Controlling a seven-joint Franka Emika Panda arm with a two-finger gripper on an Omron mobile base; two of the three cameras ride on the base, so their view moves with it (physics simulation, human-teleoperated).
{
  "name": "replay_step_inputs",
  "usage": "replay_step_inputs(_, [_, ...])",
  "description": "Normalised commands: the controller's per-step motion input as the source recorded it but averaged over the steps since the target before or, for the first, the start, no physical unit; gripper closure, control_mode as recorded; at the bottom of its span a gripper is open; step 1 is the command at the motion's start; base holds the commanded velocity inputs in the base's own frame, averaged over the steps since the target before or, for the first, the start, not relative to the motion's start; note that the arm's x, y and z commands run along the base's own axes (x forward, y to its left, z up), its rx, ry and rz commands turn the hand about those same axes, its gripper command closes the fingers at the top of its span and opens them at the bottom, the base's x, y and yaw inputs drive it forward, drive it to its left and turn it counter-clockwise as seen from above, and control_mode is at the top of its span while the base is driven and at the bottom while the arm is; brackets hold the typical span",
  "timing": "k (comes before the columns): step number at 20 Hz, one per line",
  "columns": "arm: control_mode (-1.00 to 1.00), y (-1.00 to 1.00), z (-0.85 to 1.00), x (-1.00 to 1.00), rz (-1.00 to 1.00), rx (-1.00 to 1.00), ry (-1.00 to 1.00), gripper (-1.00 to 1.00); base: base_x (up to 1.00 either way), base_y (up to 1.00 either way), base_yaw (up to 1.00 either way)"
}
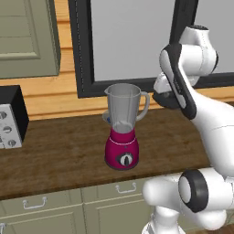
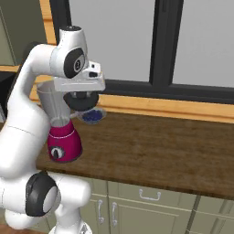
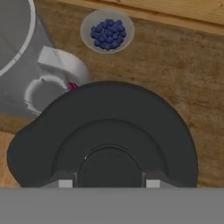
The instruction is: Close the lid blender by securely placing the lid on top.
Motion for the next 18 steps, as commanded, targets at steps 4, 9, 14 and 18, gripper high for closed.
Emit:
replay_step_inputs(4, [-1.0, 0.83, 0.95, 0.0, 0.02, 0.0, 0.04, 1.0, 0.0, 0.0, 0.0])
replay_step_inputs(9, [-1.0, 0.97, 0.08, 0.15, 0.02, 0.0, 0.01, 1.0, 0.0, 0.0, 0.0])
replay_step_inputs(14, [-1.0, 0.67, -0.13, 0.47, 0.0, 0.0, -0.01, 1.0, 0.0, 0.0, 0.0])
replay_step_inputs(18, [-1.0, 0.24, -0.01, 0.57, 0.0, 0.0, -0.02, 1.0, 0.0, 0.0, 0.0])
